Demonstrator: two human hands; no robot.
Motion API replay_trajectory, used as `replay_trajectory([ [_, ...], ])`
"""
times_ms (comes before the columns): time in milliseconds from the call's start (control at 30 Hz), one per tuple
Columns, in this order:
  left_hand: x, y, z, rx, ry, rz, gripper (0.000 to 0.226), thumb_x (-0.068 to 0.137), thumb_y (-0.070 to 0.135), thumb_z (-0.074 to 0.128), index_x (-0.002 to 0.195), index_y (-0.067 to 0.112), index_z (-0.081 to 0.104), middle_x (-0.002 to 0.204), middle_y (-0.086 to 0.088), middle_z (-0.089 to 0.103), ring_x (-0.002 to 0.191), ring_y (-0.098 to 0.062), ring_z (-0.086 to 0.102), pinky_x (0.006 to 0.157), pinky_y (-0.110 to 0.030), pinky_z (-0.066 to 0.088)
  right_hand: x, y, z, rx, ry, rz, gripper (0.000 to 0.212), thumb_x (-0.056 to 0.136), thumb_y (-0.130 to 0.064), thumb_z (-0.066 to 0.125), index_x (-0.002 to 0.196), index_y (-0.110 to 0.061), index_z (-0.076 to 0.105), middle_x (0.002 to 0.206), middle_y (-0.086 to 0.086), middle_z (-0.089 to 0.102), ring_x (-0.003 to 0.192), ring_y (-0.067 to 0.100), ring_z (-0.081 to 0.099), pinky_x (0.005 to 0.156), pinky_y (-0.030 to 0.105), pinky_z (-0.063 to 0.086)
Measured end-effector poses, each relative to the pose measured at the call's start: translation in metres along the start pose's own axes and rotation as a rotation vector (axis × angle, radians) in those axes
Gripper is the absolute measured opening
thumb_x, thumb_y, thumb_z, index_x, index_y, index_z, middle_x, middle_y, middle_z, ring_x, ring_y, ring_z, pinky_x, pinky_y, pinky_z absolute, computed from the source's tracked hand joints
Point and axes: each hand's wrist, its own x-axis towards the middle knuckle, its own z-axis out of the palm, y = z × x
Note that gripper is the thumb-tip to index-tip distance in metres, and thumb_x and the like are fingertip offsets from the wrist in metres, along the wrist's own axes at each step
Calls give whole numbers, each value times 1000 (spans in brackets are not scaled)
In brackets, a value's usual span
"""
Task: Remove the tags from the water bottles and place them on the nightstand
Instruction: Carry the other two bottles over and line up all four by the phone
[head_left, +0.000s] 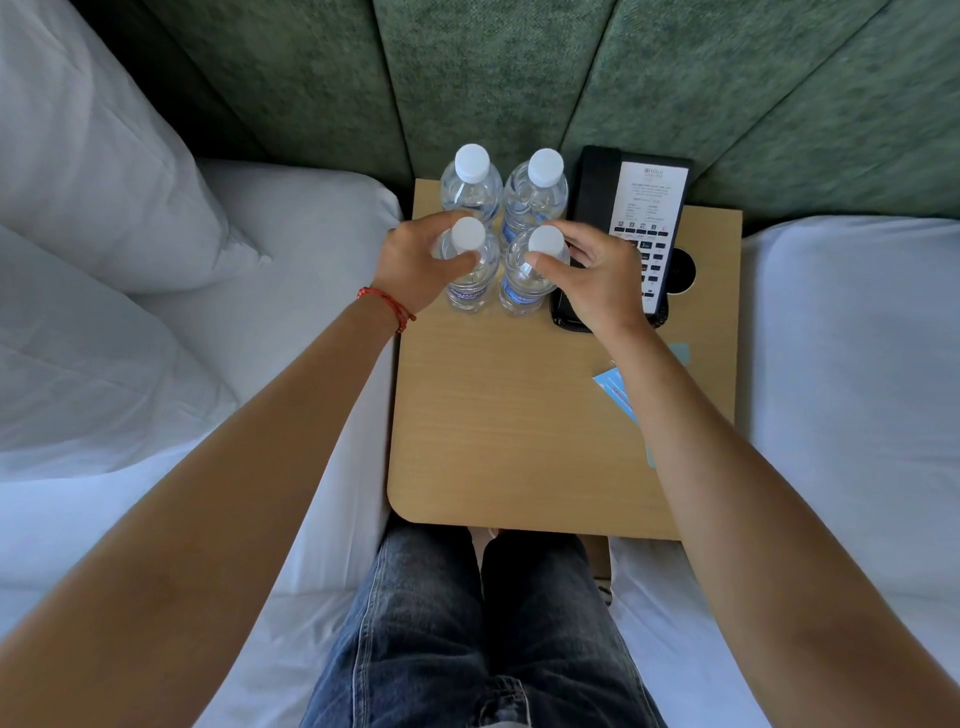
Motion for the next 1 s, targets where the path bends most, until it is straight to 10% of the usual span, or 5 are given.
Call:
replay_trajectory([
  [567, -8, 9, 4, 85, 58, 16, 38, 78, 6, 64, 115, 10, 60, 111, -7, 66, 98, -8, 53, 75, 8, 31, -6, -2, 4, -62, 17, -20, 42, 77, -18, 73, 115, -5, 62, 113, 10, 68, 106, 20, 63, 96, 37, 49],
  [1000, -35, 21, 1, 199, 99, 67, 42, 85, 16, 60, 125, 8, 52, 109, -22, 63, 93, -36, 55, 72, -18, 37, -22, -6, 0, -104, 7, -16, 51, 80, -24, 71, 127, -11, 54, 127, 6, 61, 118, 14, 54, 96, 20, 39],
])
